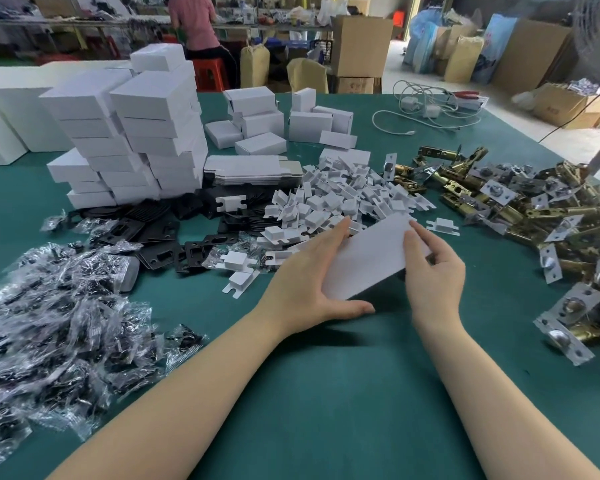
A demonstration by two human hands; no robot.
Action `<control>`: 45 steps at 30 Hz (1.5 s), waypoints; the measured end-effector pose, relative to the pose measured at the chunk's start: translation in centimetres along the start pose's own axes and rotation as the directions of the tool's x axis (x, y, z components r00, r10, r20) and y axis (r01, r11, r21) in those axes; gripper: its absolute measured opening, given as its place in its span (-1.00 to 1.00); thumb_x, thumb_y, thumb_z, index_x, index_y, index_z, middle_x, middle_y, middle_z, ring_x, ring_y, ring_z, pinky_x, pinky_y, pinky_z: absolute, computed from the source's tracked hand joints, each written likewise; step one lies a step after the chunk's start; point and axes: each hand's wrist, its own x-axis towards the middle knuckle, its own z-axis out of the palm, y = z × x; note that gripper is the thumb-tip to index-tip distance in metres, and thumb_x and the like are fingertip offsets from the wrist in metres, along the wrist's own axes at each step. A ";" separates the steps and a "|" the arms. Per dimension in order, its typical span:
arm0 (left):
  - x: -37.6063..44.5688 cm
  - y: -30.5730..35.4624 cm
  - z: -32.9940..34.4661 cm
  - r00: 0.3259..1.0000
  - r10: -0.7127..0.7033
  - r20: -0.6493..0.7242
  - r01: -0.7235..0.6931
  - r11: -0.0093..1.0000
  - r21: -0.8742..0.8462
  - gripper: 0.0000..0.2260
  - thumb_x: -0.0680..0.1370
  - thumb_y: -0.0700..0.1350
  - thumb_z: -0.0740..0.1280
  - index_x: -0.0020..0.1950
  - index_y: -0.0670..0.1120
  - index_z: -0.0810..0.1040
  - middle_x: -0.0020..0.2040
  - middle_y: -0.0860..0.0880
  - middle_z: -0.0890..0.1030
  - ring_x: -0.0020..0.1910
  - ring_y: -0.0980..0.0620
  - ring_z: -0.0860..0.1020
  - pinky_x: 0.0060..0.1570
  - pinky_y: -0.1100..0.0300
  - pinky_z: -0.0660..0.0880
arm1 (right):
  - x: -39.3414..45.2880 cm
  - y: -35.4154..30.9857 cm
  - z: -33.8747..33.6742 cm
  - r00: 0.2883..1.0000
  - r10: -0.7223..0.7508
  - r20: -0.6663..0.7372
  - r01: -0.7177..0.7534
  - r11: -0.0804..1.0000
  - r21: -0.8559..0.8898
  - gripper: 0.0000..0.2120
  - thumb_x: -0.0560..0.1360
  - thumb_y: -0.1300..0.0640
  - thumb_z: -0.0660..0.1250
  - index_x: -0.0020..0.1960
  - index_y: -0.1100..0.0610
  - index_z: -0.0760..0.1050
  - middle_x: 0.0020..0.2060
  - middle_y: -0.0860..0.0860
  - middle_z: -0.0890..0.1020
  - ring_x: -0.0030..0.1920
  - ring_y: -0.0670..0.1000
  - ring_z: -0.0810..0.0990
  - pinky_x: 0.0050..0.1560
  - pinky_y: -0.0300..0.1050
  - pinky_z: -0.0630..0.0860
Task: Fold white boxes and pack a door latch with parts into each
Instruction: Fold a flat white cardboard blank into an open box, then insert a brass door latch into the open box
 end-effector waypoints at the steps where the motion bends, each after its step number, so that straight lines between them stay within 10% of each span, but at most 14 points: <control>1: -0.1 -0.1 0.0 1.000 0.019 0.014 -0.018 0.999 -0.037 0.00 0.29 0.29 0.50 0.57 0.22 -0.01 0.49 0.12 0.31 0.41 0.35 0.21 0.33 0.56 0.03 | 0.4 0.2 -0.3 0.997 0.051 -0.049 -0.050 0.998 0.028 -0.89 0.55 -0.04 0.34 0.01 -0.22 0.61 -0.48 -0.23 0.43 -0.40 -0.10 0.31 -0.26 -0.06 0.43; 9: -0.1 -0.6 0.8 0.921 0.225 -0.317 -0.231 0.973 0.018 -0.59 0.41 -0.12 0.54 0.20 0.05 0.49 0.15 0.15 0.58 0.13 0.14 0.55 0.18 0.33 0.46 | 1.8 0.6 -1.1 0.968 0.247 0.036 -0.248 0.968 0.032 -0.60 0.46 -0.31 0.24 -0.16 -0.04 0.68 -0.25 0.00 0.60 -0.17 0.05 0.54 -0.10 -0.01 0.43; 14: -0.1 0.0 0.5 0.851 -0.103 -0.515 -0.066 0.952 -0.299 -0.48 0.34 0.10 0.52 0.19 0.27 0.35 0.10 0.33 0.55 -0.03 0.28 0.58 -0.04 0.35 0.51 | 0.3 0.3 -0.1 0.970 -0.034 0.240 0.101 0.956 -0.274 -0.57 0.59 -0.24 0.07 0.08 0.01 0.57 -0.05 -0.13 0.59 -0.05 -0.17 0.48 -0.05 -0.54 0.32; 17: 0.1 -0.4 0.1 0.792 -0.213 -0.572 -0.051 0.910 -0.411 -0.40 0.34 0.09 0.54 0.26 0.34 0.30 -0.01 0.37 0.56 -0.13 0.29 0.56 -0.11 0.48 0.43 | -0.6 0.6 0.9 0.886 -0.158 0.436 0.336 0.865 -0.371 -0.60 0.61 -0.26 0.05 0.10 -0.05 0.55 -0.12 -0.10 0.53 -0.07 -0.12 0.43 -0.01 -0.28 0.29; 20: 0.4 -0.8 0.0 0.831 -0.268 -0.487 -0.016 0.865 -0.502 -0.58 0.32 0.14 0.52 0.11 0.34 0.46 -0.08 0.28 0.64 -0.09 0.25 0.61 -0.07 0.38 0.48 | -0.9 0.9 1.1 0.852 -0.106 0.512 0.319 0.881 -0.348 -0.50 0.59 -0.17 0.16 0.44 0.05 0.38 0.08 -0.07 0.59 -0.01 -0.17 0.46 0.03 -0.32 0.34; 25: 0.6 -2.0 0.0 0.952 -0.293 -0.087 0.259 0.924 -0.281 -0.58 0.26 0.32 0.41 0.07 0.26 0.49 0.00 0.25 0.66 -0.02 0.27 0.60 -0.04 0.26 0.51 | -1.5 0.8 1.4 0.865 -0.126 0.486 0.359 0.831 -0.424 -0.64 0.66 -0.06 0.05 -0.16 0.10 0.46 -0.29 -0.07 0.60 -0.22 -0.03 0.50 -0.18 -0.11 0.40; 28: 0.6 -2.1 0.1 0.956 -0.290 -0.037 0.282 0.949 -0.138 -0.51 0.27 0.31 0.40 0.17 0.34 0.40 -0.01 0.30 0.60 -0.09 0.31 0.56 -0.13 0.44 0.42 | 0.4 0.0 1.8 0.963 0.066 0.262 0.028 0.939 -0.342 -0.72 0.65 -0.03 0.11 0.14 0.04 0.55 -0.02 -0.11 0.64 0.04 -0.09 0.55 0.03 -0.28 0.39; 31: 0.6 -1.9 0.0 0.962 -0.271 -0.043 0.262 0.954 -0.147 -0.59 0.32 0.24 0.41 0.11 0.30 0.39 -0.12 0.30 0.50 -0.25 0.30 0.50 -0.27 0.40 0.37 | 5.4 -2.1 1.1 0.942 0.148 0.301 0.016 0.877 -0.480 -0.61 0.59 -0.04 0.25 0.37 0.06 0.44 0.07 -0.02 0.59 0.02 0.02 0.56 -0.05 -0.15 0.41; 34: 0.6 -1.9 0.2 0.961 -0.272 -0.046 0.255 0.942 -0.218 -0.62 0.33 0.25 0.37 0.12 0.26 0.41 -0.11 0.21 0.51 -0.33 0.18 0.48 -0.24 0.19 0.46 | 10.9 -4.4 -1.4 0.940 0.018 0.341 0.260 0.609 -0.749 -0.61 0.56 0.03 0.26 0.36 0.09 0.45 -0.03 0.01 0.57 -0.23 -0.03 0.51 -0.28 -0.20 0.39; 40: 0.7 -2.3 0.2 0.950 -0.307 -0.062 0.283 0.927 -0.247 -0.73 0.40 0.15 0.42 0.06 0.26 0.48 -0.16 0.27 0.56 -0.28 0.20 0.51 -0.21 0.31 0.42 | 18.0 -4.0 -7.5 0.965 0.056 0.255 0.260 -0.111 -0.959 -0.76 0.57 0.00 0.26 0.04 0.12 0.61 -0.14 0.13 0.61 -0.03 0.20 0.55 0.09 0.14 0.54; 45: 0.7 -2.5 0.4 0.951 -0.303 -0.057 0.280 0.928 -0.247 -0.72 0.42 0.08 0.45 0.08 0.27 0.49 -0.15 0.26 0.57 -0.32 0.18 0.49 -0.25 0.34 0.41 | 19.0 -1.6 -8.0 0.915 -0.024 0.402 0.375 -0.315 -0.872 -0.75 0.55 -0.09 0.26 0.04 0.01 0.64 -0.09 0.05 0.63 0.07 0.16 0.55 0.12 0.05 0.43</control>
